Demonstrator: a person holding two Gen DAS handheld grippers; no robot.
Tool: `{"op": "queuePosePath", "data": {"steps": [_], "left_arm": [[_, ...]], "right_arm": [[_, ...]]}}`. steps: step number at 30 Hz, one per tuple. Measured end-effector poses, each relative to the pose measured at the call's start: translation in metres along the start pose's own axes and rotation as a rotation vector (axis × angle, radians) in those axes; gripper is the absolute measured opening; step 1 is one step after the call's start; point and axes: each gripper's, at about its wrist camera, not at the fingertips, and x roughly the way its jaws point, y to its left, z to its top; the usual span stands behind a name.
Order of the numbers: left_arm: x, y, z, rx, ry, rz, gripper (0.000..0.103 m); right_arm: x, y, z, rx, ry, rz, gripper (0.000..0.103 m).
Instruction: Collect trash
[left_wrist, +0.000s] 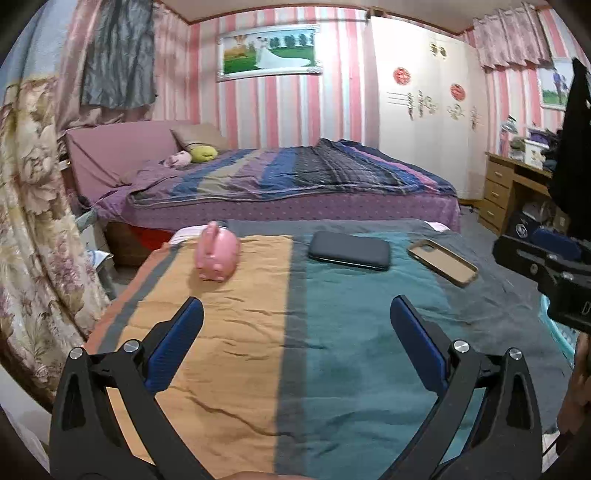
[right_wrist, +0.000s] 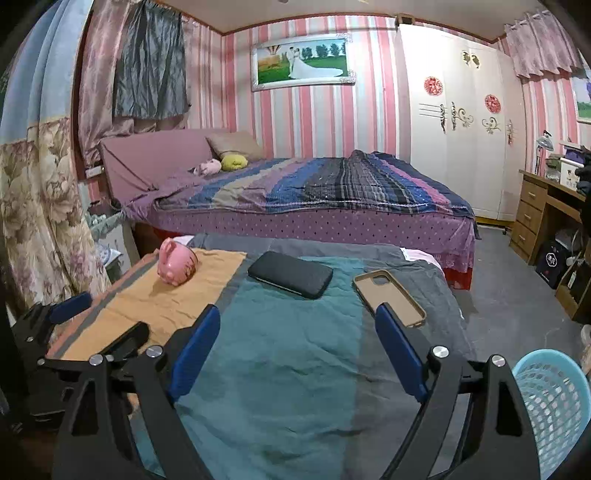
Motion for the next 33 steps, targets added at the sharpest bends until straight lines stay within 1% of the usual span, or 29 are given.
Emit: {"op": "queuePosePath", "data": {"steps": [3,5,9,12,16,19,22,33], "left_arm": [[0.001,0.016,0.001,-0.054,0.003,-0.013,0.098],[0.002,0.021,0.000,-0.069,0.004,-0.018,0.098],[0.002,0.024,-0.001,-0.077,0.005,-0.021,0.098],[-0.002,0.025,0.001,-0.089,-0.006,-0.025,0.098],[0.000,0.026,0.002,-0.113,-0.002,-0.035,0.098],[0.000,0.022,0.002,-0.100,-0.003,-0.032,0.098],[0.000,0.016,0.003,-0.086,-0.005,-0.034,0.098],[-0.002,0.009,0.003,-0.092,-0.003,-0.053,0.098]], "right_arm": [[0.006,0.011,-0.004,-0.008,-0.019,-0.030,0.087],[0.007,0.014,-0.004,-0.011,-0.017,-0.039,0.088],[0.007,0.014,-0.002,-0.019,0.015,-0.032,0.088],[0.006,0.012,0.000,-0.043,0.014,-0.032,0.089],[0.010,0.006,-0.003,-0.048,0.020,-0.072,0.091],[0.010,0.000,-0.003,-0.024,0.019,-0.079,0.091],[0.009,-0.002,-0.004,-0.026,0.011,-0.084,0.091],[0.008,-0.010,-0.003,-0.021,0.012,-0.099,0.092]]}}
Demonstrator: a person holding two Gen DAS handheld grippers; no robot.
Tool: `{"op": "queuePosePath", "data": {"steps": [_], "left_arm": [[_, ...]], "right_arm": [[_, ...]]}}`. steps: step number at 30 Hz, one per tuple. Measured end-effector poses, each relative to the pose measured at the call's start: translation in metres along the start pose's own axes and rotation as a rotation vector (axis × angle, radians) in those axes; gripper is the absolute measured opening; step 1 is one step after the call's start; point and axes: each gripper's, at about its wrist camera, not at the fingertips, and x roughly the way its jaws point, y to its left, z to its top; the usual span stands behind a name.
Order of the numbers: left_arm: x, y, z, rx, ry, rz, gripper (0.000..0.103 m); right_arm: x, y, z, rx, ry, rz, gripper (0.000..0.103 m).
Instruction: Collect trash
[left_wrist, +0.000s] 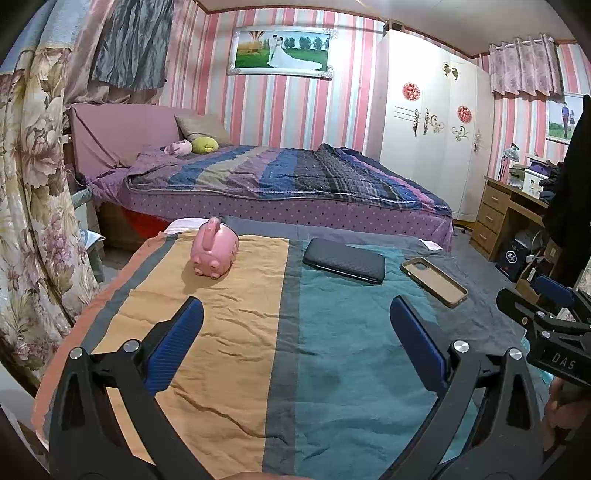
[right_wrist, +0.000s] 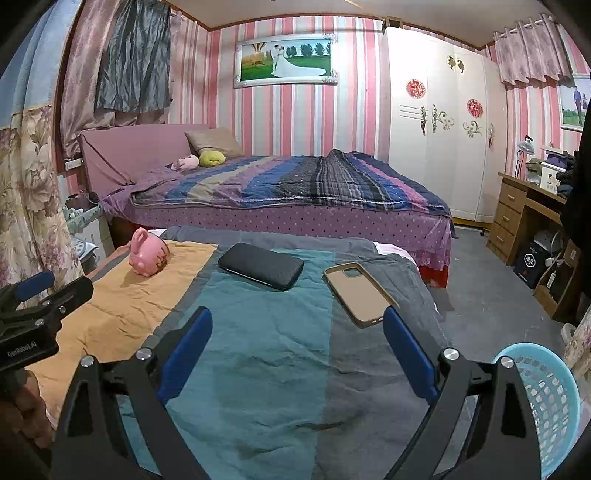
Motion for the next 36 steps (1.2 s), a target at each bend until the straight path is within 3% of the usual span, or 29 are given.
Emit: {"op": "queuePosePath", "data": {"steps": [36], "left_arm": [[0.0030,0.0013,-0.0017,-0.002,0.011,0.033,0.098]], "right_arm": [[-0.0030,-0.0075,0.0012,0.024,0.002,-0.005,0.092]]}}
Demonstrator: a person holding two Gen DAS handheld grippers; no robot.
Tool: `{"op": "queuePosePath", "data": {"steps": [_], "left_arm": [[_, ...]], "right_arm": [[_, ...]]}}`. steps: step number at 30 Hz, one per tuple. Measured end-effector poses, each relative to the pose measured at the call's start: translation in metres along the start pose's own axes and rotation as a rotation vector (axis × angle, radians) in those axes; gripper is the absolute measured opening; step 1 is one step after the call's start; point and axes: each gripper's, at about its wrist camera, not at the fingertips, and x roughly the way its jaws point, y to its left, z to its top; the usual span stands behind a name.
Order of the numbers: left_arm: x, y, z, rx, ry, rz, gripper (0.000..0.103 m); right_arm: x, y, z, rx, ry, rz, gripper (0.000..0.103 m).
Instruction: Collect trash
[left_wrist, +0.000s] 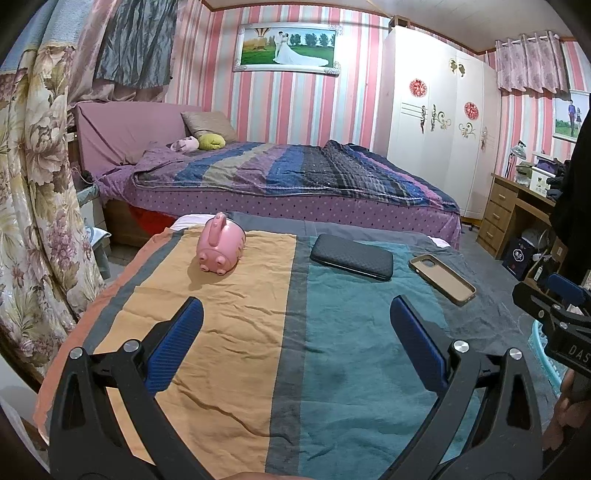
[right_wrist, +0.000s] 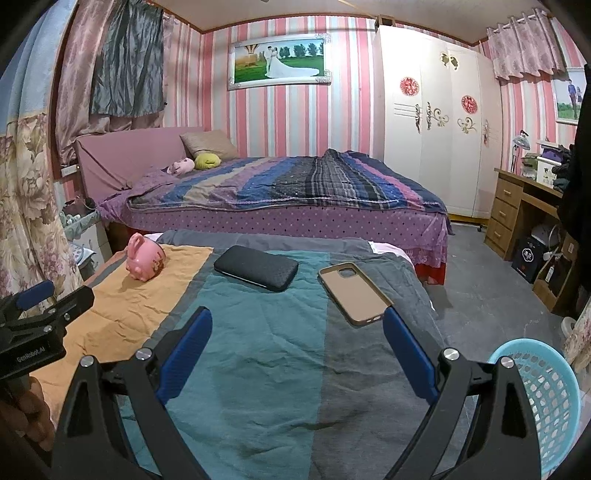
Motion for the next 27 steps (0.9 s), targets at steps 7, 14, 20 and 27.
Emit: {"op": "queuePosePath", "data": {"steps": [7,14,20,27], "left_arm": [[0.0008,-0.0011,-0.0006,0.000,-0.001,0.004,0.098],[0.0022,-0.0021,-0.0037,0.005,-0.004,0.042,0.098],[0.0030,-0.0002,-0.0027,-0.007,0.003,0.055,0.098],[0.0034,-0.0025,-0.0013,-0.006,0.007,0.060,0.098]], "right_arm": [[0.0006,0.0000,0.0004,0.000,0.005,0.002,0.092],[-0.0035,-0.0007,0.0000,-0.008,0.006,-0.001,0.092],[-0.0039,-0.0017,-0.0022,-0.002,0.010,0.002,0.092],[-0.0003,-0.0020,-0.0038,-0.007,0.014,0.001,0.092]]}}
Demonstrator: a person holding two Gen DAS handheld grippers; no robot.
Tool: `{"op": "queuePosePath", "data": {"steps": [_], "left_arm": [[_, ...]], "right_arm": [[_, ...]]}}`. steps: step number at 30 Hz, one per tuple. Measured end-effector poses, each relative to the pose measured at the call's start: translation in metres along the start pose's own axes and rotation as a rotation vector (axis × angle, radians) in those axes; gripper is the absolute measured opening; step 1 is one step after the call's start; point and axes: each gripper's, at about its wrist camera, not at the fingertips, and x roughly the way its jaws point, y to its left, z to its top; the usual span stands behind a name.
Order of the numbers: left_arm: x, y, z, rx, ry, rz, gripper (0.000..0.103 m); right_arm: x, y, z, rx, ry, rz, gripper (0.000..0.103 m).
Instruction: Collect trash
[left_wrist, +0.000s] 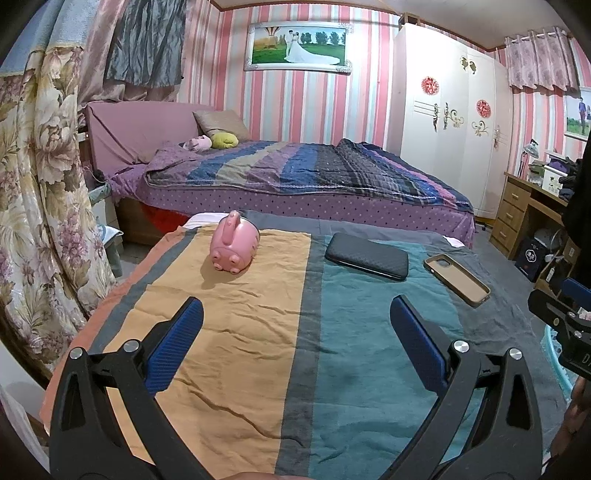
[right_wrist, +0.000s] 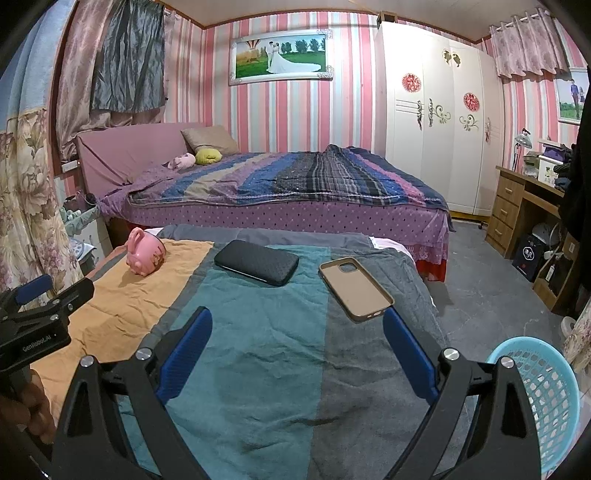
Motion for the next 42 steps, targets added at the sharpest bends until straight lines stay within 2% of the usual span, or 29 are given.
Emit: {"op": "queuePosePath", "data": {"steps": [42], "left_arm": [[-0.0005,-0.0041,-0.0027,-0.002,0.011,-0.006,0.098]], "right_arm": [[0.0031,-0.0015,0.0022,0.003,0.007,0.003,0.092]]}}
